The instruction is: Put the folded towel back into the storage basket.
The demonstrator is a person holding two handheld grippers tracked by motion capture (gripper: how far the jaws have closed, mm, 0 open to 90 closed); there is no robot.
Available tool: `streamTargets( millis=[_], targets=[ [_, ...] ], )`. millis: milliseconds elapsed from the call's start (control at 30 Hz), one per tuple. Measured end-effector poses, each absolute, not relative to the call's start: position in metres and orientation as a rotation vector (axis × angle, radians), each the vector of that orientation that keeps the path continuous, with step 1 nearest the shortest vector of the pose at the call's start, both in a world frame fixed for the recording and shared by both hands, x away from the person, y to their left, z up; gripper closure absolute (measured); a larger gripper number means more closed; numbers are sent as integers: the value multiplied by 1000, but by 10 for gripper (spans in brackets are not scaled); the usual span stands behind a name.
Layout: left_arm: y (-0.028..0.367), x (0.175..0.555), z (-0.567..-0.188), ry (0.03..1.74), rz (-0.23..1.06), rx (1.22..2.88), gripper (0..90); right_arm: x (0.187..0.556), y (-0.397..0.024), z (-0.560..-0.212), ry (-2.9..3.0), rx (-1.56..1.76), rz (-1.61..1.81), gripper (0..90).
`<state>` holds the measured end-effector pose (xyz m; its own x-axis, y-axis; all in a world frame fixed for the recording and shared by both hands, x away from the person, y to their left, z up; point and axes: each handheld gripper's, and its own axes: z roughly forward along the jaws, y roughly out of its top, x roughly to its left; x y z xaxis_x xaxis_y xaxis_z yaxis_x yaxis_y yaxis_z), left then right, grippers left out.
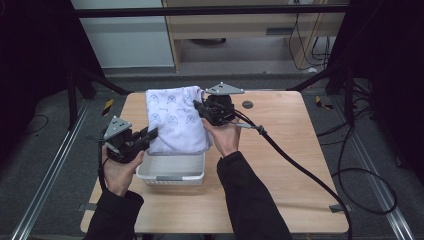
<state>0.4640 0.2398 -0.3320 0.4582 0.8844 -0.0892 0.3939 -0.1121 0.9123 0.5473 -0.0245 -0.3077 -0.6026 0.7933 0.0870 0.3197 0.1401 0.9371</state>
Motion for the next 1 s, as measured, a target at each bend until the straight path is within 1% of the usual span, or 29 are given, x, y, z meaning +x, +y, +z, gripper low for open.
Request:
streamTargets(
  millis=[633, 1000],
  targets=[
    [252, 474, -350, 1158, 617, 1747, 744, 557, -4, -329, 2019, 1089, 1419, 775],
    [264, 477, -365, 1191, 603, 1772, 744, 560, 9, -349, 2049, 1100, 1392, 774]
  ],
)
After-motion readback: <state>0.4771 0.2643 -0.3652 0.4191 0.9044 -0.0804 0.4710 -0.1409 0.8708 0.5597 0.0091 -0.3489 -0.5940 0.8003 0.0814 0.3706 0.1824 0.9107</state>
